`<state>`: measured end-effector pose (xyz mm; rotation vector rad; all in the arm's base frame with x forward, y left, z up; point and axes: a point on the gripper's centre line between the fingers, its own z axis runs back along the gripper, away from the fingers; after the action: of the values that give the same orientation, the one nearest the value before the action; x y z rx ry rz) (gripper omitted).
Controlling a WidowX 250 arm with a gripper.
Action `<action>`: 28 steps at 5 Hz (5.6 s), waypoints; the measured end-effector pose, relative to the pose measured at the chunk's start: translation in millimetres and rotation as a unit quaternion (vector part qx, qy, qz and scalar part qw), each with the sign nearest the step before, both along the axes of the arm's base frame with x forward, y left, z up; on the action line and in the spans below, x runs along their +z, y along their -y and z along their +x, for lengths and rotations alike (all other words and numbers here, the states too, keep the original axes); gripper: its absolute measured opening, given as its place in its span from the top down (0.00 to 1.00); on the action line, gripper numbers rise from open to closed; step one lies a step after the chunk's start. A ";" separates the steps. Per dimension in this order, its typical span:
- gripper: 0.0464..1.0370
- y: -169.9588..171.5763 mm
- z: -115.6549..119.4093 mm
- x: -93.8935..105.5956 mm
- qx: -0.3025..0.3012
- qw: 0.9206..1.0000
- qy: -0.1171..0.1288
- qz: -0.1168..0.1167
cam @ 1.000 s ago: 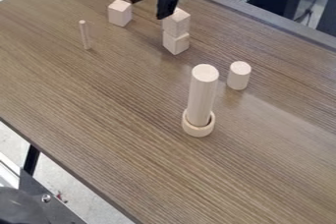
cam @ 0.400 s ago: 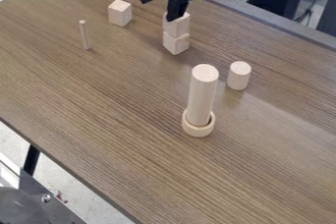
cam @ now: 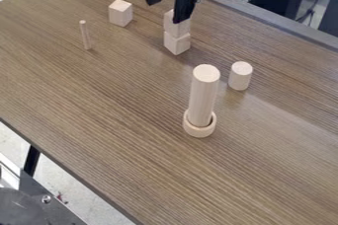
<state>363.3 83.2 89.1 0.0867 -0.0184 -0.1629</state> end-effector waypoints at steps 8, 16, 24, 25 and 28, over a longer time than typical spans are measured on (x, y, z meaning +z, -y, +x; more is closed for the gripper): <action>0.49 -3.9 20.8 -16.5 0.017 1.000 0.007 -0.015; 0.49 -90.4 41.9 4.0 0.171 0.982 0.051 -0.056; 0.49 -123.0 28.4 -5.2 0.207 0.977 0.015 -0.044; 0.49 -124.2 27.7 -5.2 0.207 0.977 0.014 -0.041; 0.49 -121.7 20.5 -15.2 0.203 0.979 -0.002 -0.031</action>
<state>383.8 204.9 74.0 0.0263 -0.0017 0.2465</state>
